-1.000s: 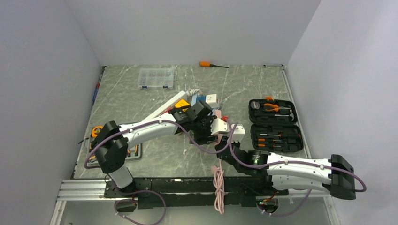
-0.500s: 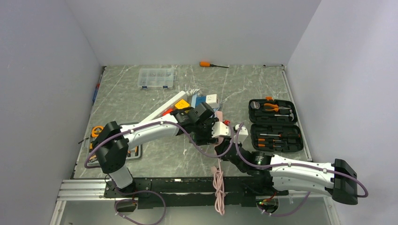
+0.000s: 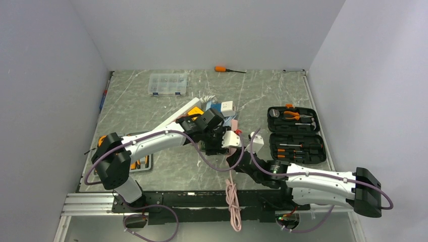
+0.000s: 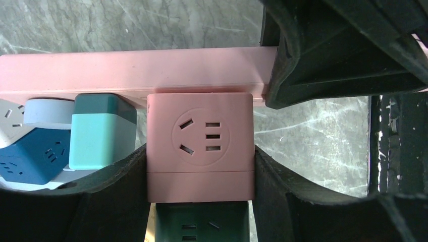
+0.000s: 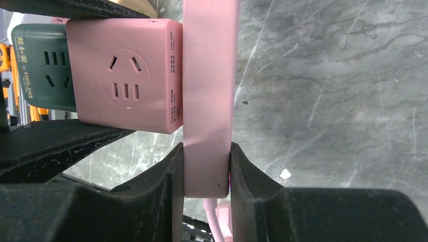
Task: Pull the plug off the socket
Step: Remove the plug from the socket.
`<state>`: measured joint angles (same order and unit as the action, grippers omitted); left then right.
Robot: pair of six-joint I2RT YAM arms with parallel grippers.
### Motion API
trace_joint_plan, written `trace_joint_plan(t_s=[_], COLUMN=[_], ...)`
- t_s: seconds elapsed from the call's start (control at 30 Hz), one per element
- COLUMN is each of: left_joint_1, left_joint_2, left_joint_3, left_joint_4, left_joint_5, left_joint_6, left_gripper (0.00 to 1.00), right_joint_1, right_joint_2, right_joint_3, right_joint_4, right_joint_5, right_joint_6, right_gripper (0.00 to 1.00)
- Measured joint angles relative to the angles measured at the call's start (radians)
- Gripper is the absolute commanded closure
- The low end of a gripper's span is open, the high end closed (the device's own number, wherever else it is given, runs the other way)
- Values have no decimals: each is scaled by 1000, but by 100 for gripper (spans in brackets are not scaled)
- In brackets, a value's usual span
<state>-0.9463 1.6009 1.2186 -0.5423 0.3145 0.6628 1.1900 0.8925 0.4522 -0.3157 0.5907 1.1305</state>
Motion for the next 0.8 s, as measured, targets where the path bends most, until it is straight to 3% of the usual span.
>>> trace_joint_plan(t_s=[0.5,0.8], left_joint_1=[33,32], left_joint_2=[50,-26], left_joint_3=[103,-11], left_joint_4=[-147,-62], left_joint_5=[24,22], left_joint_6=[50,60], left_gripper=[100,100], right_joint_1=[1,2], right_joint_2=[111,124], right_joint_3=[42,26], right_joint_4=[33,64], right_joint_5=[1,-45], right_joint_6=[59,78], right_gripper=[100,100])
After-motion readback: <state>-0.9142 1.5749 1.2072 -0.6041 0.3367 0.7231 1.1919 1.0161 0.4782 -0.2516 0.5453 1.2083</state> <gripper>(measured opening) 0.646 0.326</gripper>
